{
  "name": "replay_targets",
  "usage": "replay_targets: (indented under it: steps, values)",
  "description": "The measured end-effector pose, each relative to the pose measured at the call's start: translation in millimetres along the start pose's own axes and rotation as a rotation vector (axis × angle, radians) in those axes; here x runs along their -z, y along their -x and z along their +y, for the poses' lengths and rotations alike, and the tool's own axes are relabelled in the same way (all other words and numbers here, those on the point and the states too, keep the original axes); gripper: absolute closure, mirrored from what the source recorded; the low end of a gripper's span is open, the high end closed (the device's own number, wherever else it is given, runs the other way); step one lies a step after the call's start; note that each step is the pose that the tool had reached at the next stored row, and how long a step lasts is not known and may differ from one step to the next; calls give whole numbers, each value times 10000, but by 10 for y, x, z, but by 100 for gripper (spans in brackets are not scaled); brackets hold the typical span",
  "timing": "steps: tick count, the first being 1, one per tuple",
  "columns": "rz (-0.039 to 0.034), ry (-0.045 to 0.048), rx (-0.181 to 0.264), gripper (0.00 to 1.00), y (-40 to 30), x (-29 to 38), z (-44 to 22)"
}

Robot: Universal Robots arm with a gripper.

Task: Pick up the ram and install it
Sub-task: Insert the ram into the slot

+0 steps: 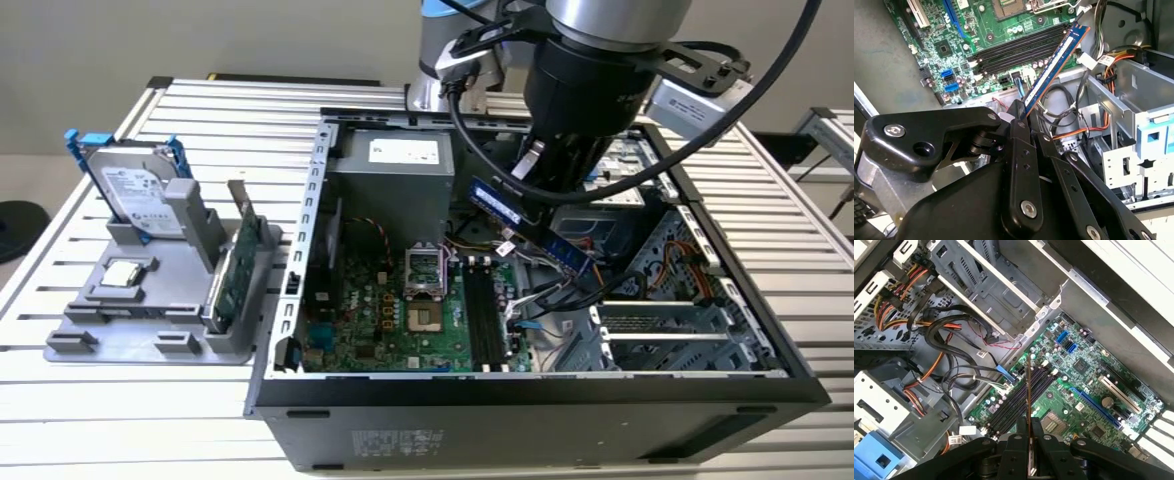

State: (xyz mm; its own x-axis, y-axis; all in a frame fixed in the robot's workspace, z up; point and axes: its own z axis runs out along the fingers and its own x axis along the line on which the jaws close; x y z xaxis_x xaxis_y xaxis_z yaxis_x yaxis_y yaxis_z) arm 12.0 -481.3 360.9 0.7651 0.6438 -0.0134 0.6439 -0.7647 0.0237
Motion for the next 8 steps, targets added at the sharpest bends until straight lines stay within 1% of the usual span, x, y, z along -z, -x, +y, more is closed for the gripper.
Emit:
replay_targets:
  steps: [3,8]
  values:
    - [-5,-3,-196,100,0,0,0]
    - [-20,-11,-822,100,0,-1,0]
